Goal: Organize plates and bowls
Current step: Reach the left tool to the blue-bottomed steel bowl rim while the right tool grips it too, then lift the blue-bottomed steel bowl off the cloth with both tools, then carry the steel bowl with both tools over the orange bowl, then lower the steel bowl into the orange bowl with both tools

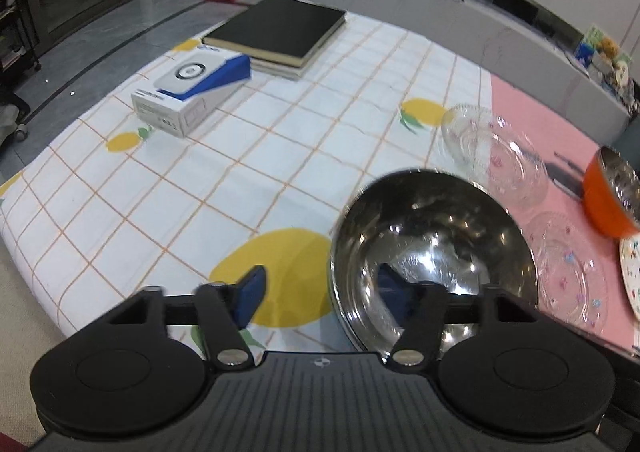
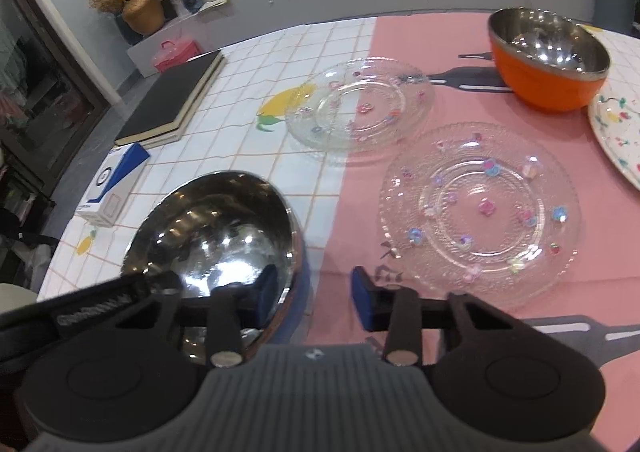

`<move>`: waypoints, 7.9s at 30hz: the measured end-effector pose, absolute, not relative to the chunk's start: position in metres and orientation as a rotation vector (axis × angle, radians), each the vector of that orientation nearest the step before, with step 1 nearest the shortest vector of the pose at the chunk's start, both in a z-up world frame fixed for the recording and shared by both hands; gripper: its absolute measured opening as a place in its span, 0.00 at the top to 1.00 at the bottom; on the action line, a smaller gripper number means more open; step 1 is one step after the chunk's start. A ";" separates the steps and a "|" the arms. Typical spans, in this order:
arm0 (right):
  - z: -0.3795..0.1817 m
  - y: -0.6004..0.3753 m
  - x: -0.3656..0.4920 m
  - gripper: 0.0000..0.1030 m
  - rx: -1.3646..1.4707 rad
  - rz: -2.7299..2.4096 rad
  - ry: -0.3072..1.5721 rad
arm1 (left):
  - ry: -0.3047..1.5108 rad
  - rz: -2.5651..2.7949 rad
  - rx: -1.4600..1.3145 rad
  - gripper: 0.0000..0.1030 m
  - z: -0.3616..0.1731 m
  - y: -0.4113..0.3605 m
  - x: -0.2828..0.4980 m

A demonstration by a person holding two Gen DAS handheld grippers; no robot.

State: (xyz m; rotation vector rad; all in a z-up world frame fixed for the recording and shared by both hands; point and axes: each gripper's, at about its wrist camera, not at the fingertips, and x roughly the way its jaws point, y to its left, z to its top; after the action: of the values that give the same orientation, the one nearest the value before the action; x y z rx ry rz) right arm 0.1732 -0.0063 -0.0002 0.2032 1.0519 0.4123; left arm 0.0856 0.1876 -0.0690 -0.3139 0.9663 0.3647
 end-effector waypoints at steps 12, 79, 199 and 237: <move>0.014 -0.001 0.167 0.88 0.186 0.447 0.981 | 0.956 0.374 -0.288 0.91 -0.064 0.181 0.083; 0.031 -0.214 0.106 0.87 0.267 0.082 1.064 | 1.043 -0.083 -0.030 0.87 -0.063 -0.022 0.061; -0.013 -0.207 0.355 0.86 0.210 0.185 0.921 | 0.955 0.030 0.013 0.81 -0.071 -0.042 0.281; 0.198 -0.211 0.150 0.85 0.170 0.174 0.743 | 0.765 0.054 -0.070 0.86 0.091 -0.024 0.101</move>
State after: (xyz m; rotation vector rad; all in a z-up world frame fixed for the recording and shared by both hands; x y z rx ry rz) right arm 0.1502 -0.2105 0.1978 0.1696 0.7435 0.1743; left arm 0.1006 -0.0237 0.0915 -0.0704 0.7647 0.0543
